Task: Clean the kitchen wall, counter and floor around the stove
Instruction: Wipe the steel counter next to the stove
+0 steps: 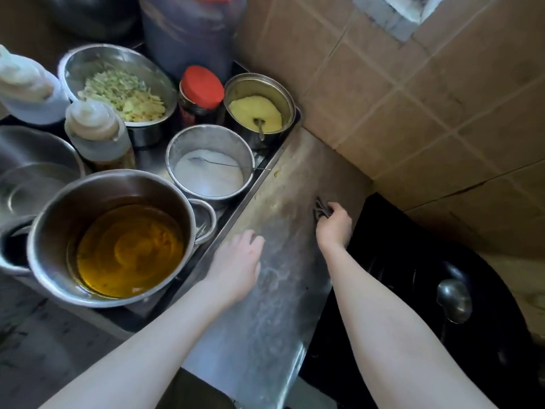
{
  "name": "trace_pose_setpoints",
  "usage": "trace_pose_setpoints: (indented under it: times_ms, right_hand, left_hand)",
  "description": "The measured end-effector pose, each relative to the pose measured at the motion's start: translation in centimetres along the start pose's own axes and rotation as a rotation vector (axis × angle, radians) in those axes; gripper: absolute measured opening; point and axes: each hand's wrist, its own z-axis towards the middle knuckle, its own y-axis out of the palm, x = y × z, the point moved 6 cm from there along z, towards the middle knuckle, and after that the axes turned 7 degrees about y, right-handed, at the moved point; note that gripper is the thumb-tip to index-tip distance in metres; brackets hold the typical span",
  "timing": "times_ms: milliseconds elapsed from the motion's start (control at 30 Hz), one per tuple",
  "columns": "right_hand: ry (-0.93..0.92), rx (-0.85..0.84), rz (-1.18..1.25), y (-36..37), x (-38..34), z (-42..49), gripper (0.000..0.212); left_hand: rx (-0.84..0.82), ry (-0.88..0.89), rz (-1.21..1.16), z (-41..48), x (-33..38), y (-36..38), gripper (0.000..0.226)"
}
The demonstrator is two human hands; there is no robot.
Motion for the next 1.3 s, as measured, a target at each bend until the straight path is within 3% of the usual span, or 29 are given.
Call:
trace_pose_setpoints:
  times_ms: [167, 267, 567, 900, 1100, 1300]
  right_hand:
    - [-0.51, -0.127, -0.174, 3.1, -5.7, -2.1, 0.05]
    - [-0.638, -0.178, -0.163, 4.3, -8.5, -2.9, 0.051]
    - [-0.49, -0.163, -0.096, 3.2, -8.4, 2.4, 0.047]
    - [0.026, -0.029, 0.003, -1.3, -2.7, 10.0, 0.033]
    - [-0.004, -0.119, 0.01, -0.8, -4.8, 11.9, 0.038]
    - [-0.076, -0.103, 0.062, 0.5, -7.7, 12.2, 0.039]
  left_hand:
    - [0.044, -0.057, -0.039, 0.7, -0.6, 0.1, 0.038]
    - [0.036, -0.063, -0.047, 1.3, -0.2, 0.5, 0.039]
    - [0.004, -0.051, 0.027, 2.8, -0.9, 0.9, 0.039]
    - [0.001, -0.038, 0.036, 3.9, 0.0, 0.8, 0.037]
    - [0.018, -0.042, 0.072, 7.0, 0.3, -0.4, 0.038]
    - [0.026, -0.036, 0.089, 10.0, 0.9, -1.1, 0.035]
